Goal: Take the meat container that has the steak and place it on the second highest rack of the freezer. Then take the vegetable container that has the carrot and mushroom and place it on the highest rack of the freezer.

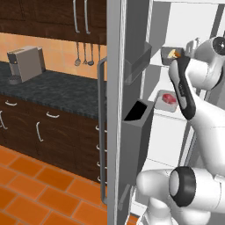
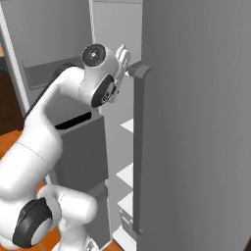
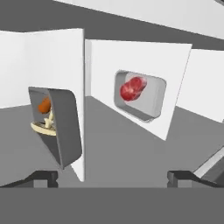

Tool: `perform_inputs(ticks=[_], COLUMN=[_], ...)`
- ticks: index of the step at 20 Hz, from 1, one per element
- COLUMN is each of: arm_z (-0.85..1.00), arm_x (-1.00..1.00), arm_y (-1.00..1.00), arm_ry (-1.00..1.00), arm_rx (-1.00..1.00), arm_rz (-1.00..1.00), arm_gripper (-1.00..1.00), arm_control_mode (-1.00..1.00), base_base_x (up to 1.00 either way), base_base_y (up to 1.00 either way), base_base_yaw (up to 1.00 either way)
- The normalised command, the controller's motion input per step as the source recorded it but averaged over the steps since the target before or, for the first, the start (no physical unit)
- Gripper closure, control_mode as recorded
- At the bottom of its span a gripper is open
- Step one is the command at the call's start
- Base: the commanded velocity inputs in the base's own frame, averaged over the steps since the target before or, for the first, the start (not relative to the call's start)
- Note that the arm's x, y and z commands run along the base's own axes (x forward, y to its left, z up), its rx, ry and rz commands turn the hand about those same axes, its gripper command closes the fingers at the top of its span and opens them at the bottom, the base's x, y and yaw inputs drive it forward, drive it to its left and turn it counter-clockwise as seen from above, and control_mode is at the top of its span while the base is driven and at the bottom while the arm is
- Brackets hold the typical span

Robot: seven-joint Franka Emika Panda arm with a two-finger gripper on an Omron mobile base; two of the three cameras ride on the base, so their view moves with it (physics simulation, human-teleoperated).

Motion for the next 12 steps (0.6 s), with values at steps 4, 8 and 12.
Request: perform_inputs(ticks=[4, 8, 12], arm_z=[-0.14, -0.74, -0.8], arm_x=[-1.0, -0.98, -0.49], arm_y=[0.0, 0.1, 0.21], arm_ry=[0.04, 0.0, 0.1], arm_rx=[0.0, 0.0, -0.05], arm_rz=[0.0, 0.0, 0.01], arm_gripper=[-1.0, -1.0, -1.0], arm_control_mode=[-1.0, -1.0, -1.0], base_base_x=[0.0, 0.0, 0.0], base_base_y=[0.0, 0.0, 0.0], base_base_yaw=[0.0, 0.0, 0.0])
